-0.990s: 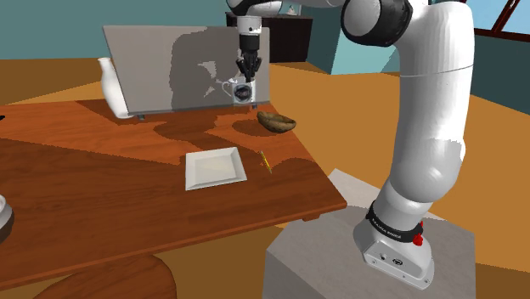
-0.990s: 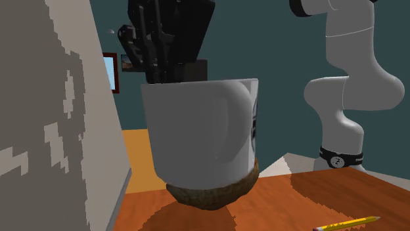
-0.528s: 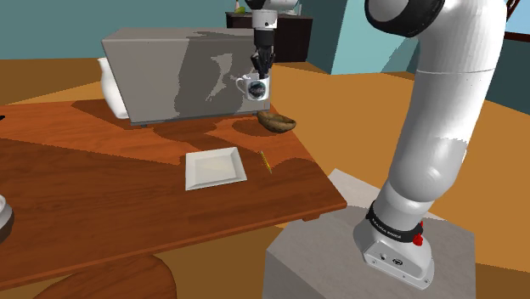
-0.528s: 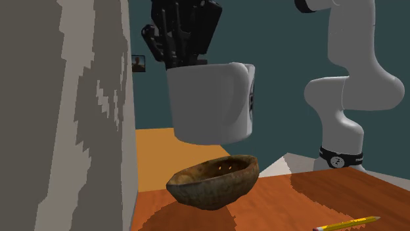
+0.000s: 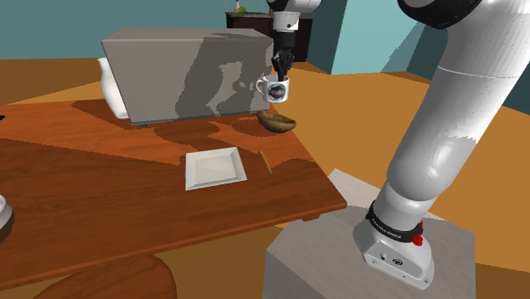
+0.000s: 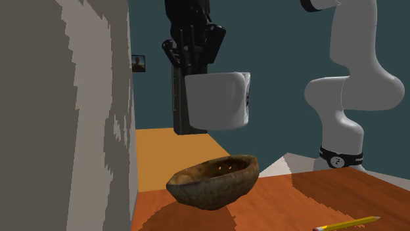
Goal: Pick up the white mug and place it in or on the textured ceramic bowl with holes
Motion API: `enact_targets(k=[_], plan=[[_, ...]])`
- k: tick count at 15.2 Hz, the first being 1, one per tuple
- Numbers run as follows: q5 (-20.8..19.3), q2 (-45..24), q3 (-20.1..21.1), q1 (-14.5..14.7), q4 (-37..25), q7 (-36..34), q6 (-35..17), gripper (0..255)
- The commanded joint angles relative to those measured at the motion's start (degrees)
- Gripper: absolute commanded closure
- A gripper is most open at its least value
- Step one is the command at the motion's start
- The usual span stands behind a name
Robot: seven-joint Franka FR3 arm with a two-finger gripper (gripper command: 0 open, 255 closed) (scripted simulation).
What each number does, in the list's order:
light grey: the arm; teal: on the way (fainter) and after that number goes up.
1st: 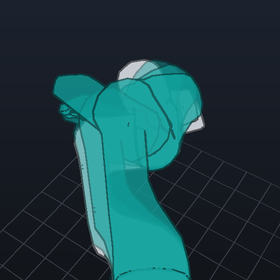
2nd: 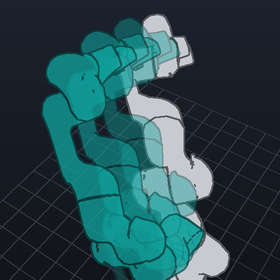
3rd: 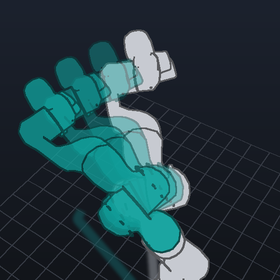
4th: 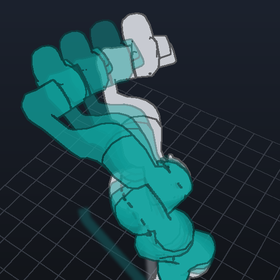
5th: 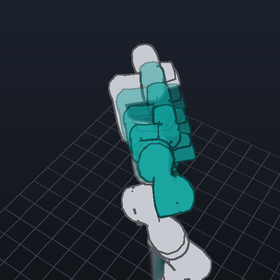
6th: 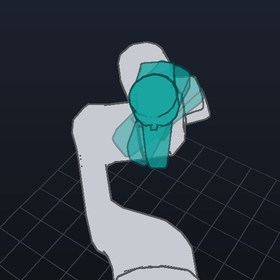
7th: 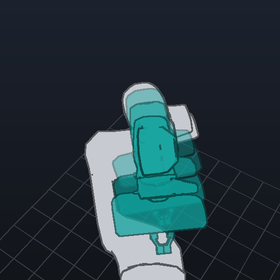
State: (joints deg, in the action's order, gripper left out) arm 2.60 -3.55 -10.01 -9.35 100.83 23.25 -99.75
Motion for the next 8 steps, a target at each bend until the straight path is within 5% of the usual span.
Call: enact_targets(k=[1,8], plan=[[0.0,0.2,0.0,0.0,1.8,0.2,-1.6,255],[0.2,-0.6,0.0,0.0,6.3,0.4,-6.8,255]])
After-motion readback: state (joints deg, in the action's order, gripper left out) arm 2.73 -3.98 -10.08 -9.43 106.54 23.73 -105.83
